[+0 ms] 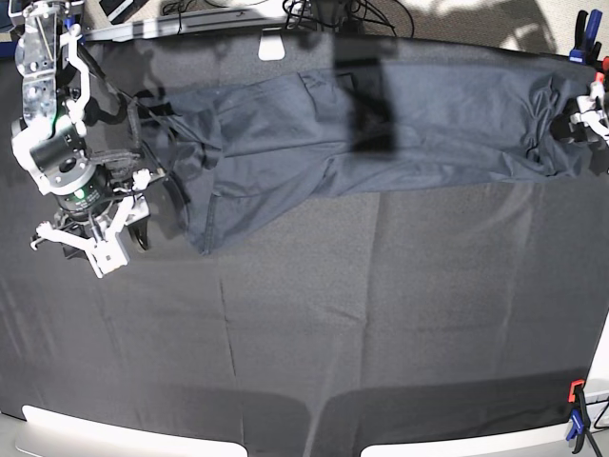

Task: Layout the t-shirt on the table in an organized manner, then fold the t-shirt properly
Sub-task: 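Hold the shirt strip taut between both grippers, then fold the shirt end with the left gripper toward the right gripper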

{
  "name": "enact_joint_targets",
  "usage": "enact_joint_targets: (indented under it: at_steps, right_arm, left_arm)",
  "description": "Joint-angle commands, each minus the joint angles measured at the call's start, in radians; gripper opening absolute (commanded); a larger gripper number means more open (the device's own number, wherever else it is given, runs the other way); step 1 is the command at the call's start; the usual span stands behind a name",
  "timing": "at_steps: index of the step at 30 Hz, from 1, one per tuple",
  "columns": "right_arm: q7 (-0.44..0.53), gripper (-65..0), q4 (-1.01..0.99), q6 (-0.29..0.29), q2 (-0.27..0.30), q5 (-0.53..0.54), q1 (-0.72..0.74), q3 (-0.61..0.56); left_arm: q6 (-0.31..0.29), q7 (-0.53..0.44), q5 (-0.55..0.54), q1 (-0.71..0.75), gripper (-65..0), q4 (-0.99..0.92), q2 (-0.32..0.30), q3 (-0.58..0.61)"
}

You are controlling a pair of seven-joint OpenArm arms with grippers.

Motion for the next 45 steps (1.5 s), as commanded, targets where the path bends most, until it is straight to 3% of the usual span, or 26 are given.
enact_joint_targets:
  at_steps: [1, 2, 6, 11, 15, 18, 22, 24, 28, 34, 39, 42, 45]
  right_arm:
    - [0.023, -36.8, 0.014, -0.004, 0.014, 0.0, 0.011, 0.01]
    - [0.023, -36.9, 0.014, -0.004, 0.014, 0.0, 0.011, 0.01]
    - [0.022, -36.9, 0.014, -0.004, 0.014, 0.0, 0.011, 0.01]
    - [0.022, -36.9, 0.014, -0.004, 0.014, 0.0, 0.011, 0.01]
    - [0.022, -36.9, 0.014, -0.003, 0.014, -0.013, 0.011, 0.01]
    - [0.022, -36.9, 0.014, -0.004, 0.019, -0.107, 0.011, 0.01]
    - [0.014, -36.9, 0.014, -0.008, 0.05, -0.136, 0.011, 0.034]
    - [-0.006, -36.9, 0.014, -0.007, 0.065, -0.135, 0.01, 0.068]
    - [-0.02, -36.9, 0.013, -0.008, 0.086, -0.127, -0.019, 0.19]
    - [-0.011, -36.9, 0.004, -0.002, 0.086, -0.075, -0.119, 0.371]
    - [-0.007, -36.9, -0.024, 0.001, 0.085, -0.076, -0.179, 0.406]
    - [-0.008, -36.9, -0.031, 0.001, 0.085, -0.076, -0.183, 0.406]
    - [-0.005, -36.9, -0.031, 0.001, 0.085, -0.072, -0.183, 0.406]
  left_arm:
    - [-0.008, -0.018, -0.018, -0.006, -62.0, 0.009, -0.033, -0.006]
    - [-0.008, -0.041, -0.006, -0.006, -65.0, 0.009, -0.037, -0.006]
    - [-0.008, -0.167, 0.051, -0.005, -65.0, 0.009, -0.069, -0.006]
    - [-0.008, -0.249, 0.068, -0.007, -65.0, 0.01, -0.127, -0.007]
    - [0.018, -0.25, 0.09, -0.008, -65.0, 0.01, -0.145, -0.008]
    - [0.021, -0.202, 0.076, -0.008, -65.0, 0.016, -0.137, -0.008]
    - [0.021, -0.072, -0.054, 0.006, -65.0, 0.087, -0.116, -0.008]
    - [0.037, -0.047, -0.06, 0.025, -65.0, 0.163, -0.089, -0.008]
    - [0.15, -0.04, -0.06, 0.069, -65.0, 0.351, 0.026, -0.007]
    - [0.152, -0.048, -0.013, 0.078, -65.0, 0.618, 0.219, -0.006]
    - [0.153, -0.063, 0.004, 0.079, -65.0, 0.719, 0.35, -0.003]
    - [0.153, -0.063, 0.004, 0.084, -65.0, 0.72, 0.411, 0.031]
    - [0.153, -0.061, 0.004, 0.098, -65.0, 0.721, 0.435, 0.106]
